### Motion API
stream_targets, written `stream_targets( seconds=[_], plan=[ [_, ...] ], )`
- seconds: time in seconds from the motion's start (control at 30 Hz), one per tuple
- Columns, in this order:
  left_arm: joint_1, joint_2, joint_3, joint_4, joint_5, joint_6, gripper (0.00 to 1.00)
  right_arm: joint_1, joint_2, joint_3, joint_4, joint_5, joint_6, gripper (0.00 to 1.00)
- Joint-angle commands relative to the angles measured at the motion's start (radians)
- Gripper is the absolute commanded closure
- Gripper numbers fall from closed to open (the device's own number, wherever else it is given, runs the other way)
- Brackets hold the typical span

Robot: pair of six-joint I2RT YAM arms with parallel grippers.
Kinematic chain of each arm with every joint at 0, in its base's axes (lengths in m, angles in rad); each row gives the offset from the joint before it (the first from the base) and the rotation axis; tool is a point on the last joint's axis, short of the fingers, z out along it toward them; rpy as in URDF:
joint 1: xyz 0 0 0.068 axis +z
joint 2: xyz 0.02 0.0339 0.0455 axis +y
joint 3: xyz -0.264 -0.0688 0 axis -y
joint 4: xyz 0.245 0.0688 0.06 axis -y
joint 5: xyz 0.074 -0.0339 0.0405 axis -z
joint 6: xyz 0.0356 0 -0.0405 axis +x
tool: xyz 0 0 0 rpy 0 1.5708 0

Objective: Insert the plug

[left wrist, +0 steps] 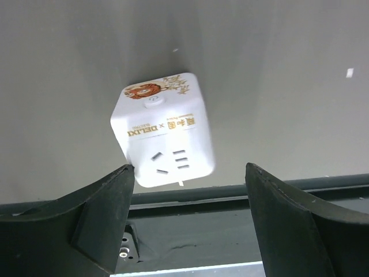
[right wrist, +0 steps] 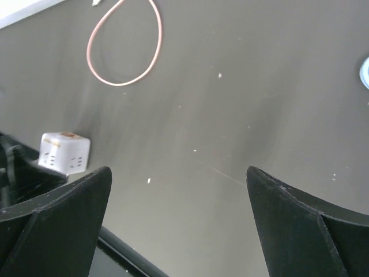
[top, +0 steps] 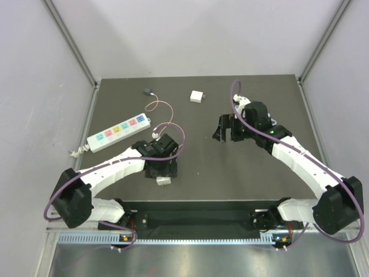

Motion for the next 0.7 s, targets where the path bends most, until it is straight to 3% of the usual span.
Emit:
stream_targets(
  seconds=[0.0,0.33,0.4,0.43,0.5,0.6,0.67],
  plan=[
    [-0.007,0.022,-0.016,0.016,0.003,-0.04,0.18,0.014,-0.054,-0.006,0.083,-0.032,-0.006,0.0],
    [-0.022,0.117,0.006,0.036,-0.06,-0.048,0.22,0.014,-0.105,-0.052,0.099,-0.037,-0.041,0.0],
    [-0.024,0.125,0.013,0.049,-0.06,-0.036,0.27,0.014,-0.116,-0.057,0.108,-0.04,-0.046,0.0],
    [-0.025,0.125,0.016,0.06,-0.057,-0.03,0.33,0.014,-0.12,-0.066,0.111,-0.048,-0.05,0.0],
    [-0.025,0.124,0.045,0.063,-0.047,0.01,0.64,0.014,-0.137,-0.075,0.123,-0.074,-0.055,0.0],
    [-0.028,0.072,0.097,0.068,-0.017,0.102,1.0,0.016,-0.18,-0.126,0.203,-0.152,-0.076,0.0],
    [-0.03,0.027,0.118,0.098,0.072,0.192,1.0,0.013,-0.208,-0.167,0.275,-0.201,-0.093,0.0]
  ],
)
